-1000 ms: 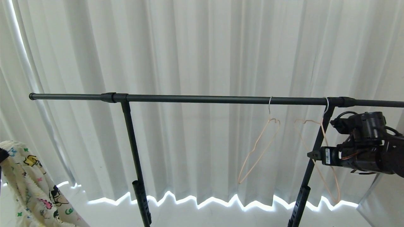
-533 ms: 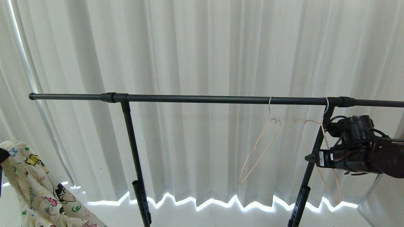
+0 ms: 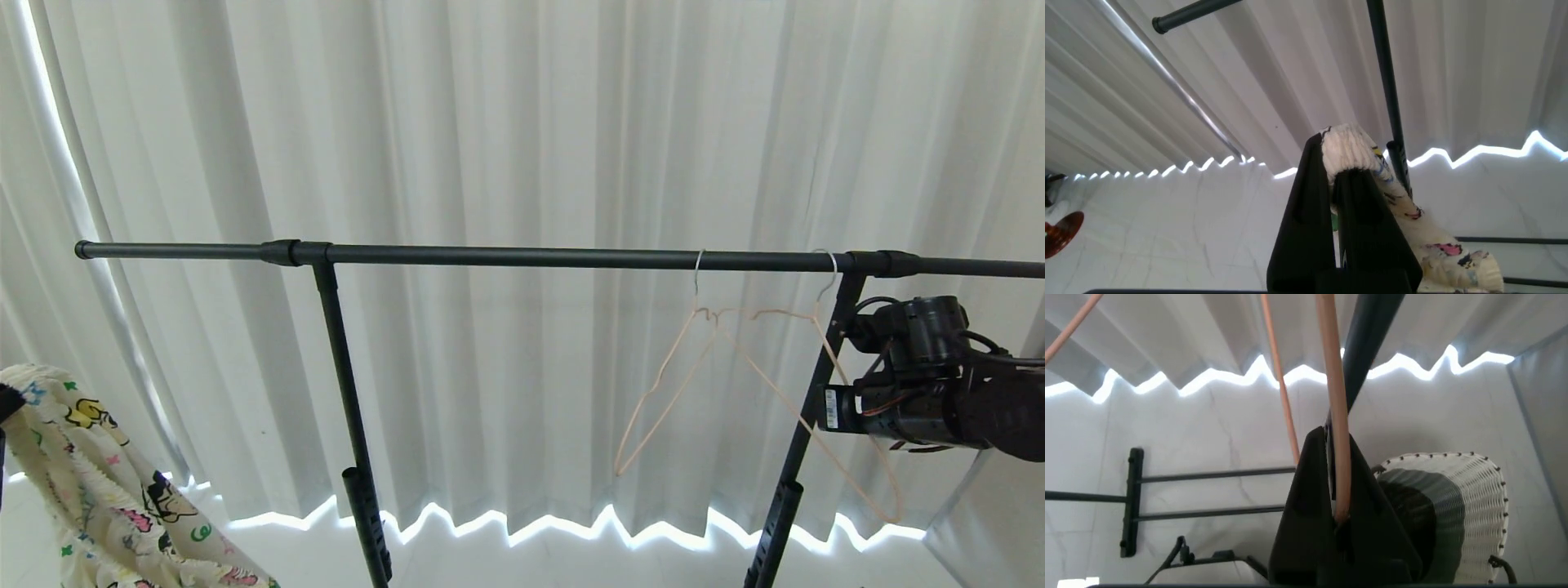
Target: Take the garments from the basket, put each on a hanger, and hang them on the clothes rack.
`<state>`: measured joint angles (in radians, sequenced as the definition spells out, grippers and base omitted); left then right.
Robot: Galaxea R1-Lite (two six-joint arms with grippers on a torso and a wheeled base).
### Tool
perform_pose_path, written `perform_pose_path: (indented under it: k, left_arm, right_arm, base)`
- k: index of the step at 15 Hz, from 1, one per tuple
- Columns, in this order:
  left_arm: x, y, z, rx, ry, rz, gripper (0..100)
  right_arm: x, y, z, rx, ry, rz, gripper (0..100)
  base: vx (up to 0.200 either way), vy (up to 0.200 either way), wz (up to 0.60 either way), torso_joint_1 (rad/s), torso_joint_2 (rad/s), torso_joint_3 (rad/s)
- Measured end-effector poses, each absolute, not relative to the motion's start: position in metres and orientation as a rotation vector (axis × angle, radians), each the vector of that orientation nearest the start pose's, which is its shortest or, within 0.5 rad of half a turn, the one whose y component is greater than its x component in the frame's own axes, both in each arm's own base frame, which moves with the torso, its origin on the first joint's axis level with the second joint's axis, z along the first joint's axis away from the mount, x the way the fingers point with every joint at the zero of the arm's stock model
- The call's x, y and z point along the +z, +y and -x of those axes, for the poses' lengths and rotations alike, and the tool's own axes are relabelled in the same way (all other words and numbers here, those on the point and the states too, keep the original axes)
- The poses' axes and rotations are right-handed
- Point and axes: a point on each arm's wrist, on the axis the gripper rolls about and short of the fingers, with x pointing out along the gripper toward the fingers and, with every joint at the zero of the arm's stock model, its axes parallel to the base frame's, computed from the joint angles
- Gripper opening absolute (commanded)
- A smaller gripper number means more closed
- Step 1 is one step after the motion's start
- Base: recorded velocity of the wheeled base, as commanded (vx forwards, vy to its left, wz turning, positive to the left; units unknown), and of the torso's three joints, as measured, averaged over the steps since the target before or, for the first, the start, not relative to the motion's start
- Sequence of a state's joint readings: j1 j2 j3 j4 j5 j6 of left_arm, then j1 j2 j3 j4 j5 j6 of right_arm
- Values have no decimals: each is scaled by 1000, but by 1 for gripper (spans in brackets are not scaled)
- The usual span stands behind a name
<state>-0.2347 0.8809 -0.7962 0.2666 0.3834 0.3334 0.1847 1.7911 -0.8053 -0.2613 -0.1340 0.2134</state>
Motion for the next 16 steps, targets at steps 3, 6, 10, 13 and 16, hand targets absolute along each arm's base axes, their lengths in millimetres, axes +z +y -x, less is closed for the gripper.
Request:
perform_pose_path:
  k: [3,6,10,13,16]
  left_arm:
    - [257,-11,-83,90,356,-438,0]
    - [257,-13,-83,63,349,-443,0]
    - [257,-16,-82,36,342,-448,0]
    - [257,-16,-82,32,342,-448,0]
    - [257,-16,-82,31,343,-449,0]
  right_arm:
    - [132,55,-291,-12,680,-92,0]
    - [148,56,-281,4,627,-100,0]
    - [163,61,-264,28,580,-96,0]
    - [160,61,-242,8,584,-70,0]
    - [164,57,-221,13,564,-61,0]
  base:
    - [0,0,0,0,0,0]
    - [0,0,0,0,0,0]
    - [0,0,0,0,0,0]
    - [0,0,0,0,0,0]
    - [0,0,0,0,0,0]
